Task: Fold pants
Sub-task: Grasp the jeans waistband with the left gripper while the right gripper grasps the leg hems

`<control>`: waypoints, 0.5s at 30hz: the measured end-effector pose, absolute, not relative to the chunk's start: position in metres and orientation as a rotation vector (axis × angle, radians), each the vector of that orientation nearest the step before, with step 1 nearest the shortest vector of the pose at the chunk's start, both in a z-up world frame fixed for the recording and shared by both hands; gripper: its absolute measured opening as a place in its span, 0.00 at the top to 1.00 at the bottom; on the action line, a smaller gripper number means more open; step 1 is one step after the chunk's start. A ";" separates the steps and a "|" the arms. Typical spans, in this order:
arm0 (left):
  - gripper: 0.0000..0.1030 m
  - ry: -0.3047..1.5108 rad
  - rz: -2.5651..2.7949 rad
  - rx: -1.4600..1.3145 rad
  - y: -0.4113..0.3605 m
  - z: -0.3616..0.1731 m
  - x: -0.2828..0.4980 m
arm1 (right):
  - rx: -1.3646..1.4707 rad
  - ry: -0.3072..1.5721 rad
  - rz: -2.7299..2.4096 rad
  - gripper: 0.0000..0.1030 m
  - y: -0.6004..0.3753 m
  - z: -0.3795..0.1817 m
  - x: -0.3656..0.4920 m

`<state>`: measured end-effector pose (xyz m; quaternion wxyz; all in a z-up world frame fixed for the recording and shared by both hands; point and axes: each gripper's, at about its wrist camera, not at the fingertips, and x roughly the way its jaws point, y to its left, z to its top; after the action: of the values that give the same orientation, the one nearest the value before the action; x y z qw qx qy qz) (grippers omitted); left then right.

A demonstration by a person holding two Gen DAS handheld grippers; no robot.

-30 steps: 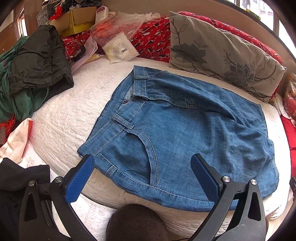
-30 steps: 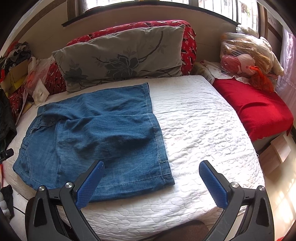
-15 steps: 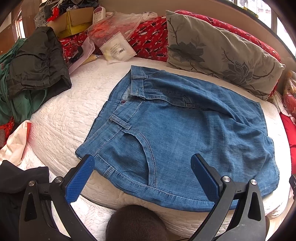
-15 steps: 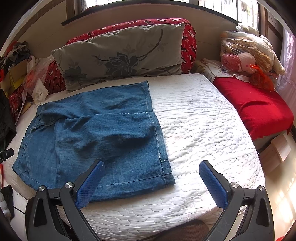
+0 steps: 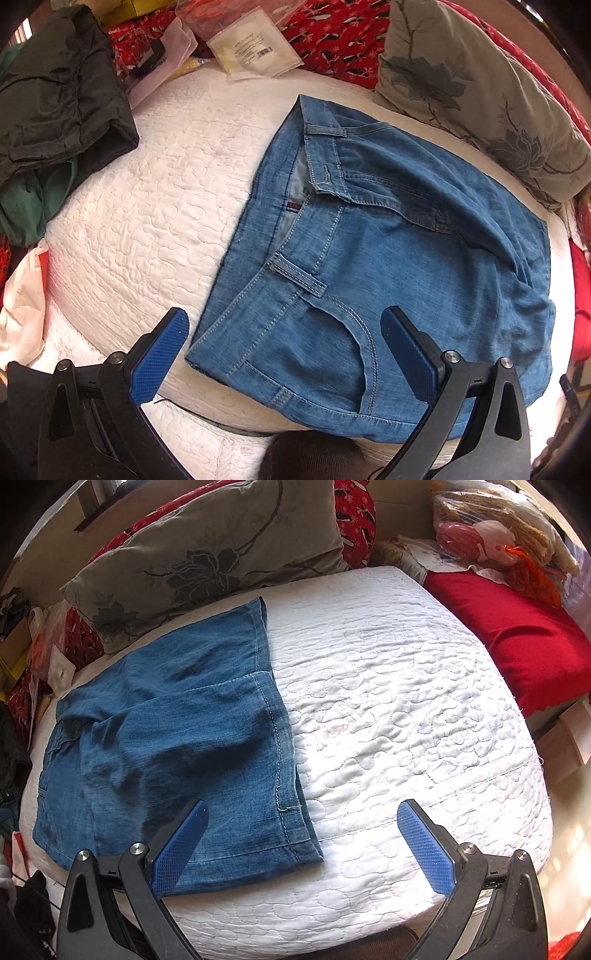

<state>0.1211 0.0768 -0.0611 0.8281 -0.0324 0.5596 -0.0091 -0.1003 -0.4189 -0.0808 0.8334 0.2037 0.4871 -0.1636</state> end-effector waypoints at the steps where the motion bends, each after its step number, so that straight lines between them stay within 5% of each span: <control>1: 0.00 1.221 -0.029 -0.093 0.085 -0.064 0.132 | 0.445 1.044 -0.340 0.01 -0.420 -0.086 -0.098; 15: 0.00 1.458 -0.146 -0.107 0.081 -0.117 0.193 | 0.512 1.119 -0.283 0.01 -0.419 -0.109 -0.079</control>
<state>0.1925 0.0809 -0.1173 0.7420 -0.0486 0.6653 -0.0664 -0.0794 -0.4194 -0.1093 0.8072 0.2394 0.5231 -0.1323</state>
